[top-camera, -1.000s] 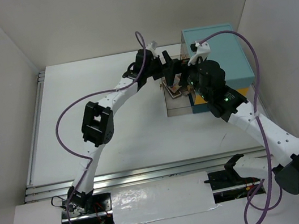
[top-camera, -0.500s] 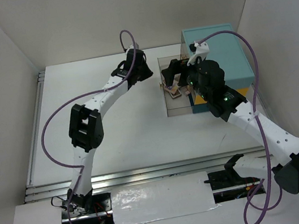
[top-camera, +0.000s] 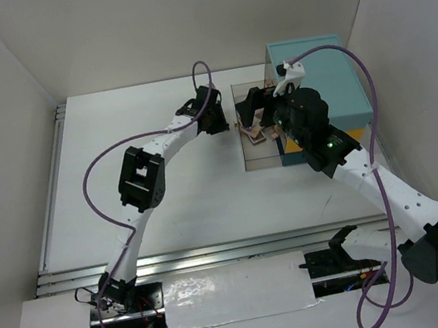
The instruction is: Organize the makeup
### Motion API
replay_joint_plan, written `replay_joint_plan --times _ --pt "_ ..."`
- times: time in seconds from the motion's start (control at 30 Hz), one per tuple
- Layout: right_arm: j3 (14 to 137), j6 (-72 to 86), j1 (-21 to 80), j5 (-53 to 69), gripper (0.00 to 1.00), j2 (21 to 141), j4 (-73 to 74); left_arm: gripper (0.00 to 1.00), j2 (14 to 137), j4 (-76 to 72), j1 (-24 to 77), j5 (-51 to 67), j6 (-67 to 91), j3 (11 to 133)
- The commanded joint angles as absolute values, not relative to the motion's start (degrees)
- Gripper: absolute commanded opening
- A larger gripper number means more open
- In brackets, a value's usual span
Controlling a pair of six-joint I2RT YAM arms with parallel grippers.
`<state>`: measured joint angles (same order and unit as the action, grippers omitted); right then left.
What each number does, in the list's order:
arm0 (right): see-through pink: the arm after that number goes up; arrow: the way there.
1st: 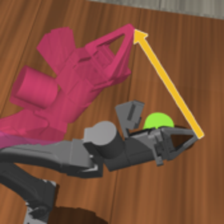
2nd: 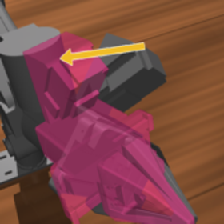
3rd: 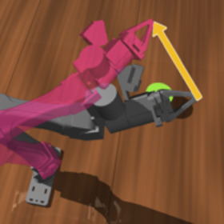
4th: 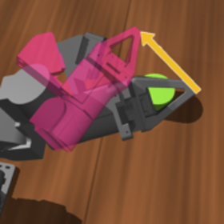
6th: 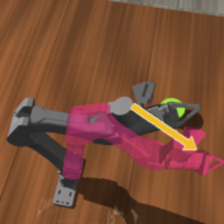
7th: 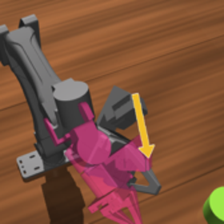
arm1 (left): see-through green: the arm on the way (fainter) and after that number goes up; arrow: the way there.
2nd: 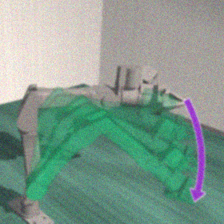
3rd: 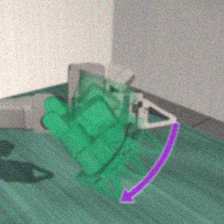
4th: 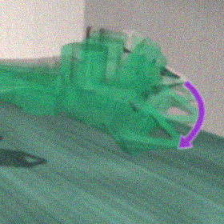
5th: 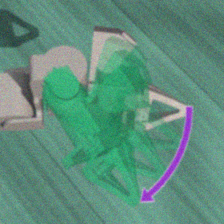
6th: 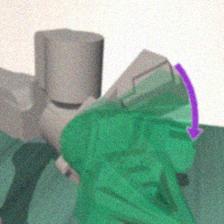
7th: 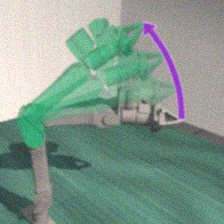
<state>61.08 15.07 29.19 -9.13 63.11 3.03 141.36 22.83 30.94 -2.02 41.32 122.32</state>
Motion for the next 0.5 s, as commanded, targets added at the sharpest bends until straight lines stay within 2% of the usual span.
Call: replay_joint_plan --times 0.0,0.2,0.33,0.47 --pt "60.2 14.2 28.7 -8.7 1.0 62.4 -1.0 0.34 142.9 18.3 31.1 6.7 39.6 125.8" --pt "60.2 13.7 28.8 -9.1 1.0 62.6 -1.4 0.35 145.5 11.0 31.5 18.2 41.0 125.9" --pt "60.2 13.6 28.8 -9.0 1.0 63.0 -1.7 0.37 146.6 6.2 32.0 21.9 42.4 125.2" --pt "60.0 13.4 28.7 -9.0 1.0 63.2 -1.8 0.45 148.6 0.5 33.0 23.3 44.4 125.5"
